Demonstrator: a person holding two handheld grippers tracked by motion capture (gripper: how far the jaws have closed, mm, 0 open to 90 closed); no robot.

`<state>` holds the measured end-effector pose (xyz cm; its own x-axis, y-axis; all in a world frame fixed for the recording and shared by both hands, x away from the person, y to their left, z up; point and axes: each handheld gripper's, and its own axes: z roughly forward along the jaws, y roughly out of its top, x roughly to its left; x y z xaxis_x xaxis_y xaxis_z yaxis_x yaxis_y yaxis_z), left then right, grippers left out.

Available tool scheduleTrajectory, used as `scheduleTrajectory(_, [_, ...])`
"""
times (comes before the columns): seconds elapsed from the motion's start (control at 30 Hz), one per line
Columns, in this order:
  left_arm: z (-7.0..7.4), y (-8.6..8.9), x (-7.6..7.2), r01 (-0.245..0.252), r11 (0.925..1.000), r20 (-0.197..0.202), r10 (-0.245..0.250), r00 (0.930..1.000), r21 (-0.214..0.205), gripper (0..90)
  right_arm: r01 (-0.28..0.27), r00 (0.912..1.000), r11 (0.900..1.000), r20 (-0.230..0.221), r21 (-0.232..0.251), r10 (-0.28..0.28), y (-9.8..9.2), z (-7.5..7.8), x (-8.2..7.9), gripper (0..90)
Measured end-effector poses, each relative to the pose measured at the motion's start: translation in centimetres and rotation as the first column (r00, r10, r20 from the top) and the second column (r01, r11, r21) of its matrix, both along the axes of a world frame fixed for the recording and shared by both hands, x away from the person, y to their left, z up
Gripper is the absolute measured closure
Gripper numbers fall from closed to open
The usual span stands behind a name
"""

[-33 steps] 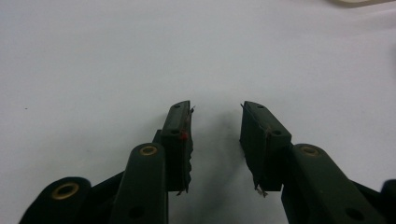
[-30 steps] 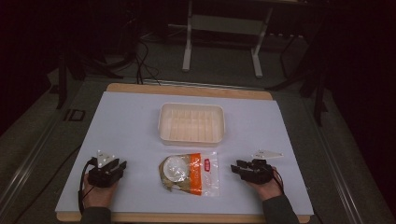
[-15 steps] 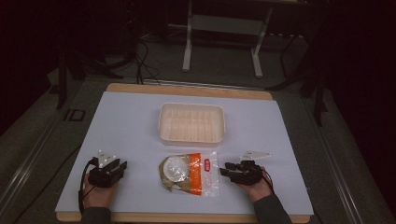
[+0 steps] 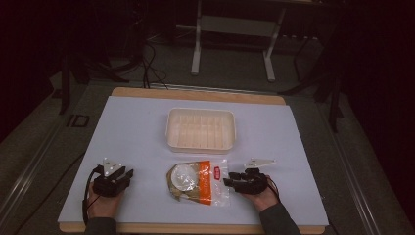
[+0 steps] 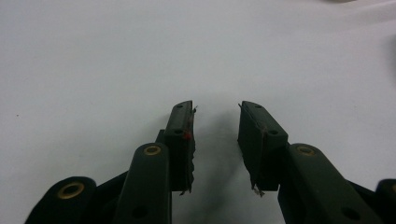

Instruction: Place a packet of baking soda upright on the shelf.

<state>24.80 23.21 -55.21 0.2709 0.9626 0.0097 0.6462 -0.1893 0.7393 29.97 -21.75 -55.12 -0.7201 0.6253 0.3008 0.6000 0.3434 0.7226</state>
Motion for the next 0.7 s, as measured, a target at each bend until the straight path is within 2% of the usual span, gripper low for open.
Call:
scheduleTrajectory(0.3, [0.0,-0.1,0.0,-0.002,1.0,0.003,0.002,1.0,0.005,64.6,-0.025,0.9994,0.9992,-0.023,0.031,0.026,0.5,-0.2,0.0,61.0])
scheduleTrajectory(0.7, [0.0,-0.1,0.0,-0.003,1.0,0.006,0.003,1.0,0.008,64.5,-0.028,0.9981,0.999,-0.054,0.035,0.03,1.5,-0.2,-0.1,82.0])
